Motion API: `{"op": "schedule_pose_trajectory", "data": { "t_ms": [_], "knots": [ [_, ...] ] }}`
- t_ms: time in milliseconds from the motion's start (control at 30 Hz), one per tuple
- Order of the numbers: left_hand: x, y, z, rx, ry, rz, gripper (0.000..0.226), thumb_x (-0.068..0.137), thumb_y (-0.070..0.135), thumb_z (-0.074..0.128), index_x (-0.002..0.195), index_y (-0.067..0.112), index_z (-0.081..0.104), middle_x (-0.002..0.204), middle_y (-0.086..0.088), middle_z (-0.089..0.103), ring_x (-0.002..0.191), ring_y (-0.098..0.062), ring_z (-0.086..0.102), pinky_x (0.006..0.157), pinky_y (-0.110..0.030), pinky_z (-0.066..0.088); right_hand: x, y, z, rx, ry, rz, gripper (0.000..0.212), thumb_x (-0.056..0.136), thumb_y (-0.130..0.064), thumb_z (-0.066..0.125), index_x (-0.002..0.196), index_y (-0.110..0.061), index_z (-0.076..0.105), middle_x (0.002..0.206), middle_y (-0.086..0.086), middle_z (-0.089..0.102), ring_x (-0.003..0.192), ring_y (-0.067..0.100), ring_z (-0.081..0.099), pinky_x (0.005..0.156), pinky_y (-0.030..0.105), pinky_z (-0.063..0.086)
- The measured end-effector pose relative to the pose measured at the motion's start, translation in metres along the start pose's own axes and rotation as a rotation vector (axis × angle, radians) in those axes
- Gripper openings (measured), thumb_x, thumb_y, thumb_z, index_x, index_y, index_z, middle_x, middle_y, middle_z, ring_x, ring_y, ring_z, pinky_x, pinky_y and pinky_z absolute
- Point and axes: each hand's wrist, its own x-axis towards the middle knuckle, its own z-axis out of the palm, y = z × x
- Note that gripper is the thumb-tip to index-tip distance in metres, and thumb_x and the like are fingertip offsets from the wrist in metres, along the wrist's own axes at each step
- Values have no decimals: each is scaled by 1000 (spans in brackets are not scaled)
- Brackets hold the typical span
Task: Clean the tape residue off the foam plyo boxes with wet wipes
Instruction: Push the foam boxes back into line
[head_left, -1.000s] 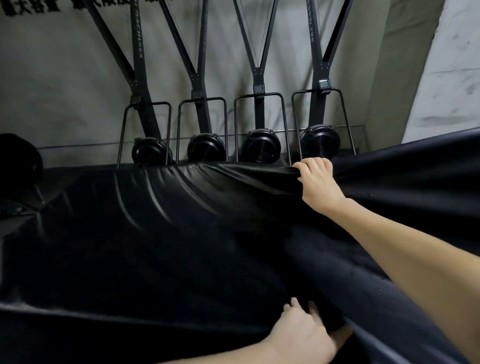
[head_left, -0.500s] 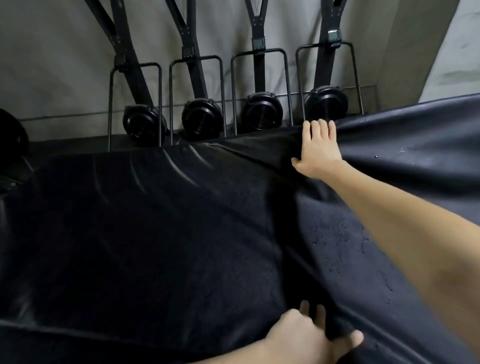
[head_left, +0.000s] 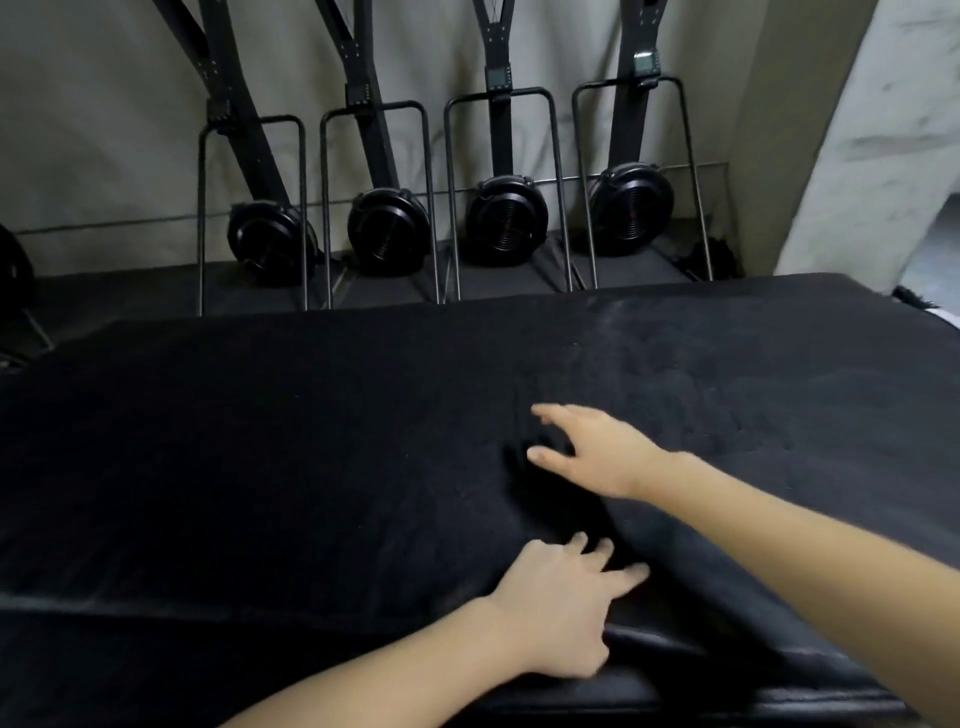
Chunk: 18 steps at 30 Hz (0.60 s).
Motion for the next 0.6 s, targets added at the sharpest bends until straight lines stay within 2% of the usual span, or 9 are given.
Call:
{"op": "schedule_pose_trajectory", "data": {
  "t_ms": [33,67,100,167,233,300,367,500,600],
  "knots": [
    [-26,-21,-40,-61,-96,-189,82,86,37,62,156,31,20,162,-11,25,149,-30,24,111,-45,34,-23,-7,5,18,-1,-4,67,95,-65,49,152,-31,38,146,-7,52,135,15,47,106,37,45],
    [-35,-27,-26,12,34,-208,80,86,38,64,155,28,26,159,-10,31,148,-28,25,116,-42,29,-47,-14,11,35,-4,0,64,95,-64,50,150,-31,42,144,-9,53,133,12,49,106,35,45],
    [-48,-32,-26,31,67,-215,75,84,40,65,152,25,36,153,-9,42,144,-28,33,118,-40,26,-70,-22,17,58,-9,3,61,95,-64,50,147,-31,46,143,-11,54,132,10,50,106,34,45],
    [-60,-27,-12,158,10,-167,63,76,44,71,135,23,58,133,-5,63,132,-25,49,118,-38,27,-110,-32,32,110,18,1,58,95,-65,47,142,-31,53,139,-14,57,128,6,52,106,30,44],
    [-77,-35,-3,235,84,-172,61,69,43,77,126,24,66,128,0,65,129,-22,53,112,-37,34,-142,-39,51,116,82,-38,59,97,-67,40,141,-30,55,139,-15,57,130,5,50,111,27,39],
    [-104,-53,-4,242,205,-208,72,69,31,77,137,23,56,138,-1,59,130,-23,53,107,-38,44,-168,-46,72,9,143,-82,68,98,-72,33,145,-28,52,147,-14,51,140,7,42,119,30,27],
    [-130,-68,0,290,197,-321,88,65,21,76,147,22,44,143,-3,55,130,-25,53,103,-40,47,-181,-50,91,-161,215,-134,74,96,-76,36,145,-23,54,148,-6,52,142,16,44,118,36,24],
    [-159,-85,-2,318,132,-584,92,81,15,66,158,27,17,154,-14,39,143,-33,35,115,-43,32,-173,-65,116,-341,306,-142,72,91,-62,57,147,-18,50,145,4,56,136,27,50,114,43,29],
    [-153,-76,-18,278,106,-638,84,91,13,54,159,28,7,157,-14,29,145,-31,26,121,-41,20,-156,-77,111,-351,363,-128,67,82,-40,77,141,-18,56,136,4,63,126,28,59,105,45,48]
  ]
}}
